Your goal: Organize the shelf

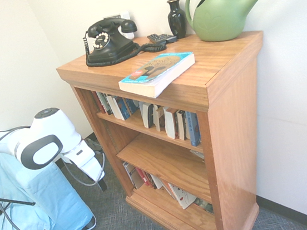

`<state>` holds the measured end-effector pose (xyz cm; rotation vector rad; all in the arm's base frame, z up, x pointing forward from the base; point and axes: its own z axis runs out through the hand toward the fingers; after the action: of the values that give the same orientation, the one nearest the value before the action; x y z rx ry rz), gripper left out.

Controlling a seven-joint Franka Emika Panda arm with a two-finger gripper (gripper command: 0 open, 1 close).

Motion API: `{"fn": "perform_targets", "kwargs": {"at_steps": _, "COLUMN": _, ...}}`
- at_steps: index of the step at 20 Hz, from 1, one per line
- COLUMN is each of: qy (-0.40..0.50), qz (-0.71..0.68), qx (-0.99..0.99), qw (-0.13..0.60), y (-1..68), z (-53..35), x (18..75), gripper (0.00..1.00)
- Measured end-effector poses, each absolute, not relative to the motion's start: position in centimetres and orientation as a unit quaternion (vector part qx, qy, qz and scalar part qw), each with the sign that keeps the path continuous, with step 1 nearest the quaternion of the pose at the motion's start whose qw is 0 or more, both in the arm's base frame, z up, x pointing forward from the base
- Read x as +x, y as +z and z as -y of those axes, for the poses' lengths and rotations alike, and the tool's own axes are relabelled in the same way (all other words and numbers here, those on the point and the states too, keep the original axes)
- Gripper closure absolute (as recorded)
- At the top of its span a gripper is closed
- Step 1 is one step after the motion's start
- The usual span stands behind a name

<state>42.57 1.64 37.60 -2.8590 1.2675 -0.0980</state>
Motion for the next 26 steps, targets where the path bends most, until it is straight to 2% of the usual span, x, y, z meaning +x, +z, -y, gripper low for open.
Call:
{"fn": "perform_targets", "kwargs": {"at_steps": 5, "qy": -0.045, "qz": -0.394, "qx": -0.918, "qw": -0.017, "y": 37.4, "z": -0.5, "x": 42.8, "gripper": 0.0}}
{"fn": "perform_targets", "kwargs": {"at_steps": 14, "qy": -0.171, "qz": -0.328, "qx": -0.907, "qw": -0.203, "y": 40.7, "z": 9.5, "x": 42.1, "gripper": 0.0}}
{"fn": "perform_targets", "kwargs": {"at_steps": 26, "qy": -0.359, "qz": -0.165, "qx": -0.818, "qw": -0.419, "y": 50.8, "z": 10.4, "x": 39.8, "gripper": 0.0}}
